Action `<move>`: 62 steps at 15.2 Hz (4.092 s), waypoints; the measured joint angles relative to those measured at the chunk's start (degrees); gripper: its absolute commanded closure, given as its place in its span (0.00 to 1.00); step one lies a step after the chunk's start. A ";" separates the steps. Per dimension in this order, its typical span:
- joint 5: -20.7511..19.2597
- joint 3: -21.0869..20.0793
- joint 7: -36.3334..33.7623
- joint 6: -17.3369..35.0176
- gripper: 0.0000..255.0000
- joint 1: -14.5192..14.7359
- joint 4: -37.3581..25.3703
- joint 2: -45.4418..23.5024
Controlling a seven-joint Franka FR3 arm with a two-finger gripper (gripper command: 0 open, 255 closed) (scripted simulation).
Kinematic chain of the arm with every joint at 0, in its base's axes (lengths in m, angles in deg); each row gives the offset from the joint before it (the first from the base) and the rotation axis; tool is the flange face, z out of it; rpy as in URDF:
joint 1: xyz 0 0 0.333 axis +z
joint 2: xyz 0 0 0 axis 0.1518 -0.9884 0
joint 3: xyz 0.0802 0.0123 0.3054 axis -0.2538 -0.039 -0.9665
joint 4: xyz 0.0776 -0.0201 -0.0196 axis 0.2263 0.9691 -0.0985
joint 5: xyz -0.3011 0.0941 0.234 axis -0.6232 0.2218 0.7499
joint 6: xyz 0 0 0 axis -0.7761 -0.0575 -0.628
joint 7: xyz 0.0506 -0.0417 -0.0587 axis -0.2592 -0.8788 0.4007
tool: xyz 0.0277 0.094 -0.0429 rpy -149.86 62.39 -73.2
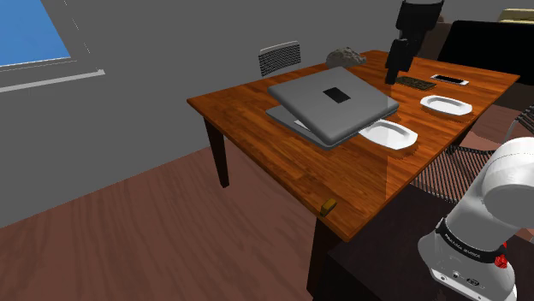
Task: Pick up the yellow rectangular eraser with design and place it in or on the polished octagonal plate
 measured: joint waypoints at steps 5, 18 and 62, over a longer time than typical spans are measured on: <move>2.76 -2.62 -3.47 2.52 0.00 1.14 4.26 1.37; 15.75 -15.21 -17.51 16.90 0.00 7.36 18.04 0.93; 25.43 -28.83 -29.09 34.91 1.00 11.44 20.84 -11.96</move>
